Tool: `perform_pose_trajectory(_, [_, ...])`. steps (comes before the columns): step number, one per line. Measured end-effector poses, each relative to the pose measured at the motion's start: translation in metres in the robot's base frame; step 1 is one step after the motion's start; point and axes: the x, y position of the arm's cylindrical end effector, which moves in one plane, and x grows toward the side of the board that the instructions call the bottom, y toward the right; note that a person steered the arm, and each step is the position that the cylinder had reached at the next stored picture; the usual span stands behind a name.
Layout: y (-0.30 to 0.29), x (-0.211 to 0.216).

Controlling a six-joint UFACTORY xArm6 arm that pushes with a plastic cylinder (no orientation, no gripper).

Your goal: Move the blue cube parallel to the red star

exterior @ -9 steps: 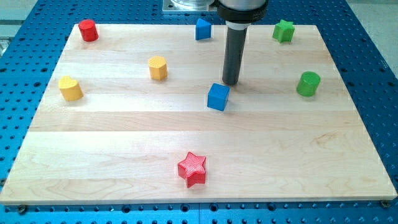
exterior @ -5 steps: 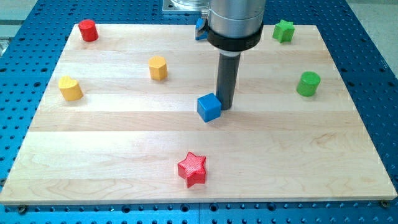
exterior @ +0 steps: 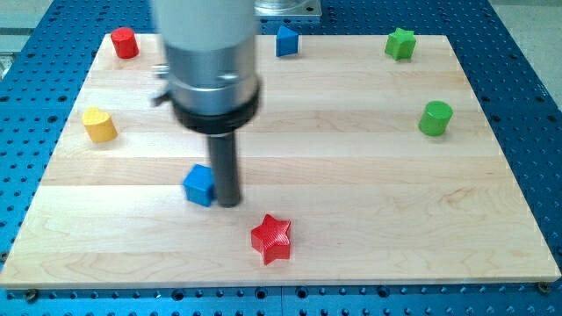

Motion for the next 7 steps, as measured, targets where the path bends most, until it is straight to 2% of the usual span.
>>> perform_pose_trajectory(1, [-0.028,0.0])
perform_pose_trajectory(2, [0.001,-0.025])
perform_pose_trajectory(3, [-0.027,-0.044])
perform_pose_trajectory(5, [-0.123,0.021])
perform_pose_trajectory(6, [-0.139,0.03])
perform_pose_trajectory(7, [-0.119,0.021])
